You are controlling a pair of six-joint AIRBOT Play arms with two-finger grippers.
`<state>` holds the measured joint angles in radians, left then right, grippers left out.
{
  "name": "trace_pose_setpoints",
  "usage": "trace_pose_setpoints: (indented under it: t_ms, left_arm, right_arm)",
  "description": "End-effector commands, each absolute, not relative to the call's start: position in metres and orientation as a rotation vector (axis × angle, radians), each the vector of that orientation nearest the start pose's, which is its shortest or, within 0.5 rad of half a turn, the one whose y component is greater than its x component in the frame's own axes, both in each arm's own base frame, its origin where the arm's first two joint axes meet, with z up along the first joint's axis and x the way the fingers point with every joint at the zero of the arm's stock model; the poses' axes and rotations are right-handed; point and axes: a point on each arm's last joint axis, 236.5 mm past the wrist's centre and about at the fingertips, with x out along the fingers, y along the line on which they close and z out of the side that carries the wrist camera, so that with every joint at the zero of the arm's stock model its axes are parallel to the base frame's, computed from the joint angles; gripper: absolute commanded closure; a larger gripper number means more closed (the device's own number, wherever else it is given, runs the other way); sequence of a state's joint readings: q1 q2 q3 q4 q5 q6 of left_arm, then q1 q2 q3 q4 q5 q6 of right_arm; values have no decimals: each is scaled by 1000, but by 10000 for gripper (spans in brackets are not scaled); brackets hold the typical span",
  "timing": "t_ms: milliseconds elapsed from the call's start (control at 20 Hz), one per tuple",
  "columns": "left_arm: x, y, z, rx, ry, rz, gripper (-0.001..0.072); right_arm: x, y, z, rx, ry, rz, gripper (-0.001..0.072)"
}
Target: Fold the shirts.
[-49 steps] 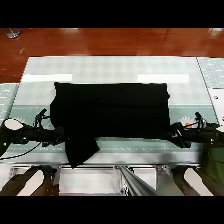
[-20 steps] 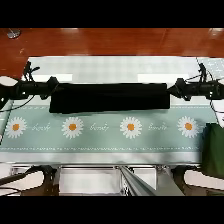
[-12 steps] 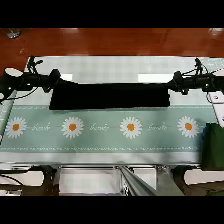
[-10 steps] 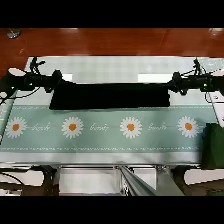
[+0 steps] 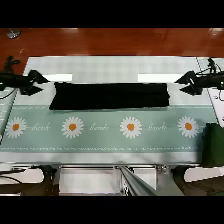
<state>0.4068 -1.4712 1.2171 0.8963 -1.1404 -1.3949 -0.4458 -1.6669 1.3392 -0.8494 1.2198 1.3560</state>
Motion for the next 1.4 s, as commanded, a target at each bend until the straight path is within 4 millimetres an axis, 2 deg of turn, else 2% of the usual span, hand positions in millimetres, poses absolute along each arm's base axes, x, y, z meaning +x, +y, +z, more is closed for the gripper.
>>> trace_pose_setpoints:
  t_ms: [0,250,400,600,650,700,750,800,850,900,1000,1100,1250,1350]
  left_arm:
    - [403,53,20,-720,1071,-32,4]
    - [381,1,27,-620,1018,-99,3]
    - [381,-33,29,-572,1033,-174,4]
    - [386,-65,32,-521,1020,-238,4]
    - [386,-71,33,-513,1018,-251,5]
    - [385,-76,33,-505,1020,-263,8]
    - [384,-81,33,-500,1024,-274,21]
    - [383,-84,33,-495,1029,-283,267]
    - [382,-87,33,-496,1031,-289,635]
    - [382,-91,35,-506,1027,-304,681]
    - [383,-107,43,-523,1012,-355,681]
    - [380,-131,47,-489,1001,-424,681]
    - [376,-182,51,-426,967,-511,681]
    - [373,-226,52,-398,937,-567,682]
  right_arm:
    - [430,-60,-58,861,1318,98,95]
    - [427,-17,-87,875,1431,176,95]
    - [427,7,-101,853,1474,208,95]
    - [430,32,-106,829,1494,235,101]
    - [432,38,-103,836,1488,252,258]
    - [434,41,-98,829,1485,270,551]
    - [436,45,-90,815,1476,305,683]
    - [437,44,-81,798,1465,313,684]
    - [437,38,-71,760,1450,303,684]
    - [431,28,-63,709,1450,283,684]
    - [411,12,-42,576,1463,244,684]
    - [392,10,-11,519,1404,228,684]
    - [354,20,34,480,1286,221,684]
    - [329,27,60,480,1212,202,684]
